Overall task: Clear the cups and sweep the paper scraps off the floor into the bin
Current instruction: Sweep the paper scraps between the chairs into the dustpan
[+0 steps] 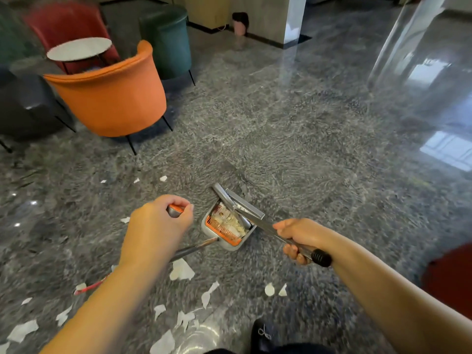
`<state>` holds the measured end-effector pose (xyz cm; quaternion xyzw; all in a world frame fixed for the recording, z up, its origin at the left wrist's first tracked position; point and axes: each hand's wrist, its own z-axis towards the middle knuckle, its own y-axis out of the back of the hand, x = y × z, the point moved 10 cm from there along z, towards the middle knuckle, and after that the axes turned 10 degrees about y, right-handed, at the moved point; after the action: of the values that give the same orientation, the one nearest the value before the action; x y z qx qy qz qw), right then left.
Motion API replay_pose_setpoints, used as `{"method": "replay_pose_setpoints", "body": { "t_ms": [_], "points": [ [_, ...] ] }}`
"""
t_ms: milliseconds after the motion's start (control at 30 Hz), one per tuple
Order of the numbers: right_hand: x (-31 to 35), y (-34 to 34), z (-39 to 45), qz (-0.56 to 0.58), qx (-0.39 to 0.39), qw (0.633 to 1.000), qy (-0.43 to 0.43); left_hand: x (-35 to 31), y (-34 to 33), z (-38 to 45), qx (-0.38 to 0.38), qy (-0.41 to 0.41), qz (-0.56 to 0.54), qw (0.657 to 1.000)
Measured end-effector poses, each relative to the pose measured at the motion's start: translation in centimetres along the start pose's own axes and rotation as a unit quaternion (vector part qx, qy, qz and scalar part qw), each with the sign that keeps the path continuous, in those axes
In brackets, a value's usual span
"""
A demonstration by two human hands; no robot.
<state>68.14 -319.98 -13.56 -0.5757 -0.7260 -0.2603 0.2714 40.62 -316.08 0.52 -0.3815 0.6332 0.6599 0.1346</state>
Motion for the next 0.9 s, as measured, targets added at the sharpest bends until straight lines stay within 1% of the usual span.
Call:
{"method": "replay_pose_setpoints", "body": {
  "t_ms": [200,433,567,667,767,900],
  "points": [
    [7.6,4.2,6.6,-0.012,-0.014,1.000,0.006,-4.9,-1.9,9.4,-0.002,-0.006,-0.011,1.000],
    [16.7,7.9,17.8,0.011,-0.012,1.000,-0.001,-9.0,-6.1,24.5,0.015,-0.013,-0.002,1.000],
    [22.9,9.6,24.1,-0.003,-0.024,1.000,-0.001,-11.7,-7.9,33.6,0.030,-0.018,-0.003,0.999],
    [27.4,10.7,27.9,0.008,-0.031,0.999,-0.008,-14.2,-8.8,39.3,0.042,-0.031,0.004,0.999],
    [32.1,11.9,31.6,0.000,-0.035,0.999,0.010,-16.6,-9.8,44.7,0.047,-0.042,0.013,0.998],
    [37.3,13.9,37.3,0.005,-0.029,1.000,0.008,-19.7,-11.5,52.0,0.048,-0.050,-0.001,0.998]
  ]
}}
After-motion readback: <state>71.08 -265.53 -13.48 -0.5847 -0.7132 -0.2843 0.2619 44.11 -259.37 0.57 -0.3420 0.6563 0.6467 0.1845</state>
